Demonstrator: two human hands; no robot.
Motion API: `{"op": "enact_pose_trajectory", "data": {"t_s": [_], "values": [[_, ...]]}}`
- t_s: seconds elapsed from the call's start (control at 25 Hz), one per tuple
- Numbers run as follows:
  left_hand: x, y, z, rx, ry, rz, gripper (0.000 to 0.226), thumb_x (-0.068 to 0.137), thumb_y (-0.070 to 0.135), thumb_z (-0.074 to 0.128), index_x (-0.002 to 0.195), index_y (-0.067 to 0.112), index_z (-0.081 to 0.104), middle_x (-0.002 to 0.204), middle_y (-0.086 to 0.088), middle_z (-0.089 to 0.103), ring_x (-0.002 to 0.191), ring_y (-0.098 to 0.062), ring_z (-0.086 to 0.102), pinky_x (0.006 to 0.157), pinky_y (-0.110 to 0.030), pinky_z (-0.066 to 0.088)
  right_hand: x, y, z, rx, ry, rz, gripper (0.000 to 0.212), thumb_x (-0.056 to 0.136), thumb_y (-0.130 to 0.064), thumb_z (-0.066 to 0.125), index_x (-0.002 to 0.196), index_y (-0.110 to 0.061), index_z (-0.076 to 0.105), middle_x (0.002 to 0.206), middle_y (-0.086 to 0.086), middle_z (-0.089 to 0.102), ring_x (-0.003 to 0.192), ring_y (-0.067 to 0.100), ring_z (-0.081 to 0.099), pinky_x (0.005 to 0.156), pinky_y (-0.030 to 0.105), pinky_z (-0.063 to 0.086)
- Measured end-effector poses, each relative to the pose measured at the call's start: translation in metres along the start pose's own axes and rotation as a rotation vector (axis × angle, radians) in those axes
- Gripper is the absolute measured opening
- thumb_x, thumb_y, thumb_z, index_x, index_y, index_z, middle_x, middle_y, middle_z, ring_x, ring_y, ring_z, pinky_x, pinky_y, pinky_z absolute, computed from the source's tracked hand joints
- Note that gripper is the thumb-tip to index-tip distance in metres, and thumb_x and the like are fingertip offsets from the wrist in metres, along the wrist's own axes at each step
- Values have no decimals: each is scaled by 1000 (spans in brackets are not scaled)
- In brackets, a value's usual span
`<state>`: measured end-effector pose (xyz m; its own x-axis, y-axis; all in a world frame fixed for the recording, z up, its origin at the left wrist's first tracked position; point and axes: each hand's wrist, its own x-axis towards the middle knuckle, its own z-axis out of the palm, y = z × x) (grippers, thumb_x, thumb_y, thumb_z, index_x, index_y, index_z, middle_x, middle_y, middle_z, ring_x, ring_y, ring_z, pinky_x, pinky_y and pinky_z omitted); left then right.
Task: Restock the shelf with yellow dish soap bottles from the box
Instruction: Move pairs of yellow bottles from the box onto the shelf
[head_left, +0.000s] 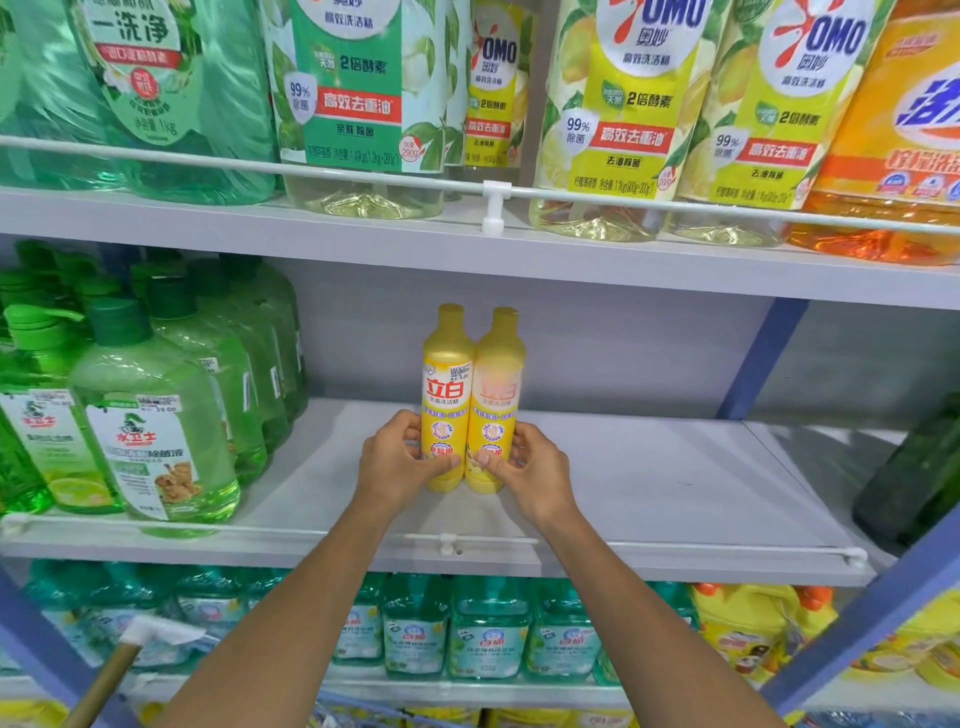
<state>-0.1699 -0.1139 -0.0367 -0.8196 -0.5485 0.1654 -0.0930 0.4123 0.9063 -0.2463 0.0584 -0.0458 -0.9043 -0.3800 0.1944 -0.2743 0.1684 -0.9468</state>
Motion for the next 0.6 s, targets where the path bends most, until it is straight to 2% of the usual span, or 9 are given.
{"op": "enact_pose_trajectory", "data": {"t_s": [0.24,0.4,0.48,0.6], "values": [[36,-10,20,1,106,-11,49,68,37,91,104,27,60,96,10,68,79,-4,66,70,-24,54,40,18,16,4,57,-17,53,85,-24,82,132,-13,58,116,-7,69,92,-20,63,73,3,49],[67,-24,34,-76,170,-13,45,67,29,92,102,25,63,92,12,70,81,1,66,76,-28,58,70,41,24,21,67,-8,53,81,-28,86,127,-20,61,117,-7,72,103,0,70,90,30,60],[78,-32,43,-120,208,-3,44,66,23,92,102,24,66,90,11,72,81,3,67,79,-29,59,83,52,27,34,69,-2,44,78,-28,87,116,-29,64,111,-8,74,99,5,72,90,39,61],[90,-40,53,-213,223,-4,48,65,17,92,108,20,70,95,9,76,82,-1,72,79,-25,58,100,63,28,12,63,-32,38,75,-36,86,106,-40,64,108,-9,75,99,9,73,89,45,60]]}}
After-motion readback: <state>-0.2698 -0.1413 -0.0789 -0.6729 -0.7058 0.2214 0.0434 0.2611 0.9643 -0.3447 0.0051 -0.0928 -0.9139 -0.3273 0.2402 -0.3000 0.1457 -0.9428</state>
